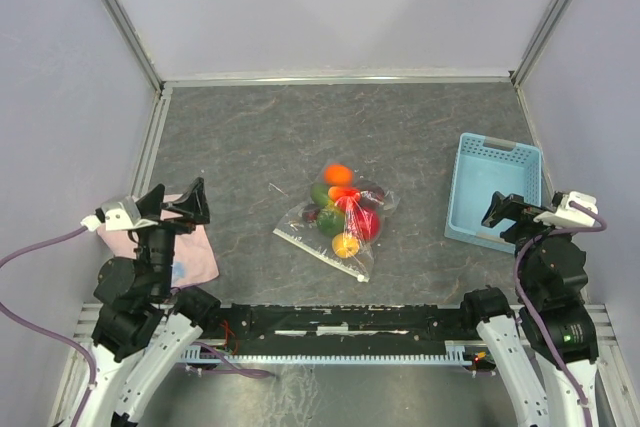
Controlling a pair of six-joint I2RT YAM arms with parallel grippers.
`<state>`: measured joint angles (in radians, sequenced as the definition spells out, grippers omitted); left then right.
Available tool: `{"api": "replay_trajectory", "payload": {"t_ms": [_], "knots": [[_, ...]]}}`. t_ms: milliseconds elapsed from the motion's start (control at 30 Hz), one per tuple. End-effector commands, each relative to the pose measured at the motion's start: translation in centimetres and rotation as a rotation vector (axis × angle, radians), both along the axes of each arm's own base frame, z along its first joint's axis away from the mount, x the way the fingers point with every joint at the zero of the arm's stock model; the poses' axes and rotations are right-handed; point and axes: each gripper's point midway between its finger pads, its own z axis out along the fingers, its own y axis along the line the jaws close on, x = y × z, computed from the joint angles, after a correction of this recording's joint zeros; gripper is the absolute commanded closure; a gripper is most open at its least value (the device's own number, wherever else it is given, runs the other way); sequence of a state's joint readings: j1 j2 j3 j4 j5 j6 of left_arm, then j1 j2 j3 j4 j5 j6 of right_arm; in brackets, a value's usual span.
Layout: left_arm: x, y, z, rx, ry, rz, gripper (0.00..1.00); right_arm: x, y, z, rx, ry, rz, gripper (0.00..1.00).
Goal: Place the food in the zip-top bag and seal the zipper
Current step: Reset both arms
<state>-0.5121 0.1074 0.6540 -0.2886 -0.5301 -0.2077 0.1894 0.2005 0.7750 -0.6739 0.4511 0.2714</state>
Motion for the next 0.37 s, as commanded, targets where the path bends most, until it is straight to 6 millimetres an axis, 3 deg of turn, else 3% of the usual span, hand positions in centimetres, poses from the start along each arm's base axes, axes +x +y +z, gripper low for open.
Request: {"api": "replay_trajectory", "payload": {"t_ms": [0, 333], "knots": [[0.2, -0.21, 0.86, 0.024, -0.033, -0.005, 0.0, 0.16, -0.08, 0.88, -0.009, -0.028, -0.002, 0.01], [0.44, -0.83, 0.88, 0.051, -0.029, -0.032, 0.0, 0.39, 0.1, 0.72, -0.013, -0.018, 0.007, 0.01]]}}
